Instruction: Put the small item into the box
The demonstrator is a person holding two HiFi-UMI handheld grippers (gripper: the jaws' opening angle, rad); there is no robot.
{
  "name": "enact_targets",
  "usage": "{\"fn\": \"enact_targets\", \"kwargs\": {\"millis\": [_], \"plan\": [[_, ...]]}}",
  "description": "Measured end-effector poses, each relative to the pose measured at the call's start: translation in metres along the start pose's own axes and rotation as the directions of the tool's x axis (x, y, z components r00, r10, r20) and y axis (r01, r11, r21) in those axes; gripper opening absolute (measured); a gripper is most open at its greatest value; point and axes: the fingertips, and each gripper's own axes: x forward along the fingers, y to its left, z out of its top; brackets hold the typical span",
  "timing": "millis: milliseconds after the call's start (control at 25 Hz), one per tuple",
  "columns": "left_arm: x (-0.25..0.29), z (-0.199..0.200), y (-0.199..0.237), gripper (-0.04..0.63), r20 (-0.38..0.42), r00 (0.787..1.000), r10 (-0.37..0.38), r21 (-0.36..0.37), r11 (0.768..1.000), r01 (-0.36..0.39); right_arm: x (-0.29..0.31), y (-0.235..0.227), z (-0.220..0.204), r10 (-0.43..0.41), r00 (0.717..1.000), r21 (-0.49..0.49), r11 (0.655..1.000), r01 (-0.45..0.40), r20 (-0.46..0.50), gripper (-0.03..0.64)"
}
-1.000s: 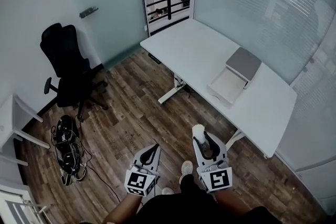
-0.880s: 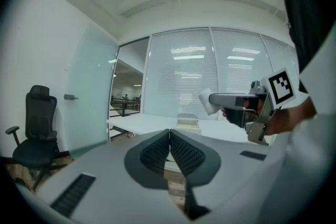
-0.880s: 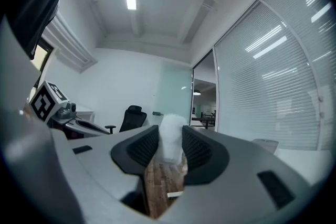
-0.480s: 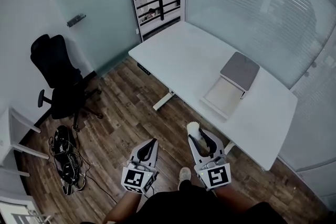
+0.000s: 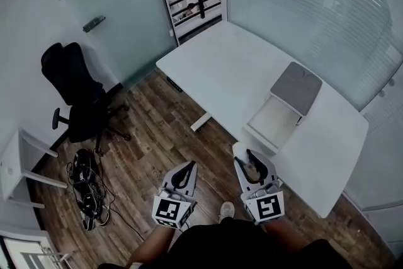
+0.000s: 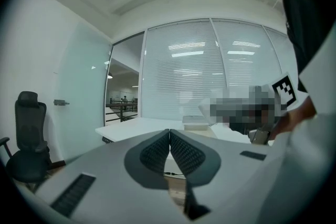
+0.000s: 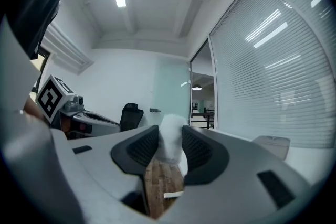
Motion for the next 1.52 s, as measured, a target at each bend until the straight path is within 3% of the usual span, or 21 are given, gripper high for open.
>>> {"fn": "enact_targets", "kwargs": {"millis": [480,720,960,1120,1280,1520], "plan": [[0.069,0.012,0.004,0.012,0.012,1.000,0.000,0.029,1.000,0.000,0.037,-0.048,-0.020,0.038,0.999,0.021,0.999,-0.037,-0.010,0.150],[0.109,0.005,0.011,0.012,-0.002,0.999,-0.047,0.033,0.998,0.047,0.054,-0.087,-0.038,-0.043,0.997,0.006,0.999,0.043,-0.056,0.150],[0.163,0.017,0.024,0.012,-0.006,0.991,-0.130,0.057,0.990,0.131,0.087,-0.119,-0.028,-0.118,0.993,-0.008,0.993,0.118,-0.031,0.149],[0.197,0.028,0.027,0.012,0.005,0.978,-0.208,0.071,0.976,0.207,0.108,-0.131,-0.018,-0.142,0.990,-0.023,0.990,0.142,-0.022,0.150],[0.219,0.020,0.030,0.012,-0.049,0.958,-0.284,0.054,0.957,0.286,0.119,-0.145,-0.023,-0.202,0.978,-0.036,0.979,0.201,-0.054,0.150],[0.250,0.017,0.033,0.011,-0.049,0.911,-0.409,0.059,0.909,0.412,0.123,-0.172,-0.047,-0.323,0.938,-0.062,0.946,0.317,-0.129,0.150]]}}
